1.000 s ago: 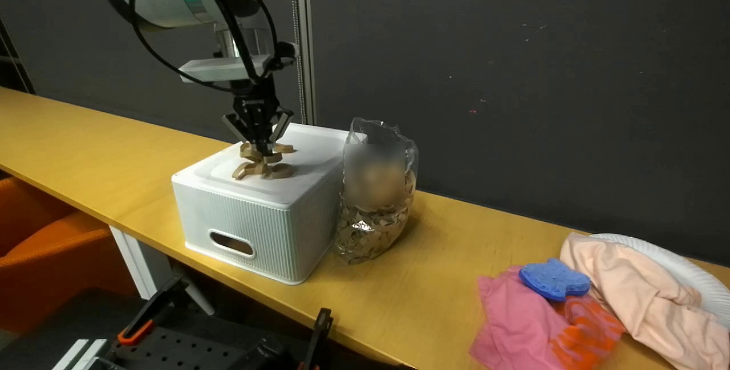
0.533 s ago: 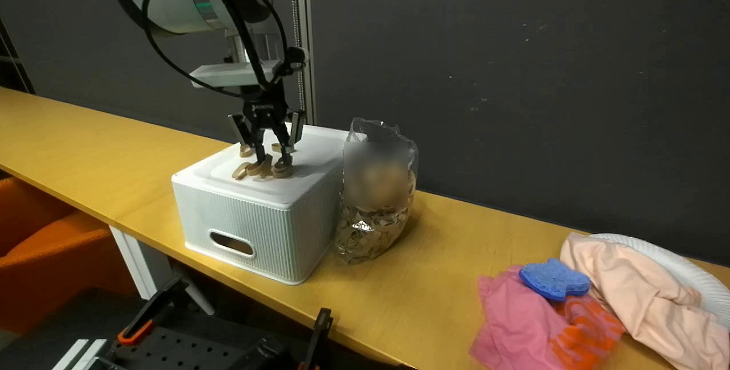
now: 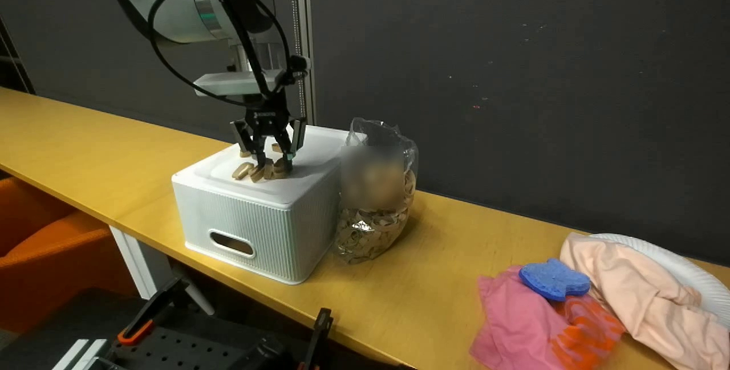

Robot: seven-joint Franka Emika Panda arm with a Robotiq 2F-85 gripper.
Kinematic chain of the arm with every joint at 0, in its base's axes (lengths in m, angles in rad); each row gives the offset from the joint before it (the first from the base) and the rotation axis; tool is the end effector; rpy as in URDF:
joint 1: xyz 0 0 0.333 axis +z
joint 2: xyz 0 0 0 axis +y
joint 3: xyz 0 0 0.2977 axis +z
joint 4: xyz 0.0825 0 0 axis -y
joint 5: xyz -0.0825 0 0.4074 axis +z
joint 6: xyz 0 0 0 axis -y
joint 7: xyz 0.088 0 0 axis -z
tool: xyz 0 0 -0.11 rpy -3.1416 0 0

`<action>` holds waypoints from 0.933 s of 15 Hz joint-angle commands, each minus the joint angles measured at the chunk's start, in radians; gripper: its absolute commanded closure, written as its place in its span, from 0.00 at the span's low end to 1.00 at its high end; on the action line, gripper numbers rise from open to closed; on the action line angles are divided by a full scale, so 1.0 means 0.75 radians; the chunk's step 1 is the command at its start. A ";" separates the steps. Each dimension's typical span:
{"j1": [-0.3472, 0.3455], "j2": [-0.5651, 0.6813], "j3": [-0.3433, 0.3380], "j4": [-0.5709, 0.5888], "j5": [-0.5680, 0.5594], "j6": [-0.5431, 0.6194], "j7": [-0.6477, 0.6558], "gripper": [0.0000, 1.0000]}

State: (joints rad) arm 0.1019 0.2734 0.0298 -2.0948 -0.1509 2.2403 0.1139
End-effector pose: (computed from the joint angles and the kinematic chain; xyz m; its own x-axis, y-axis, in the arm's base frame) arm 0.5726 0.0711 0.2434 0.9866 0.1107 -0.1197 0.1242 -0.9860 0.1114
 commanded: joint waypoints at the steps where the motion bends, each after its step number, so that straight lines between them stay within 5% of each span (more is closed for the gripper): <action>1: -0.002 -0.003 -0.001 -0.014 -0.009 0.038 0.017 0.80; 4: 0.003 -0.017 0.002 -0.023 -0.010 0.040 0.019 0.99; 14: -0.001 -0.114 -0.007 0.016 -0.026 -0.016 0.026 0.99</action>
State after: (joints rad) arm 0.1042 0.2386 0.0303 -2.0917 -0.1509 2.2563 0.1176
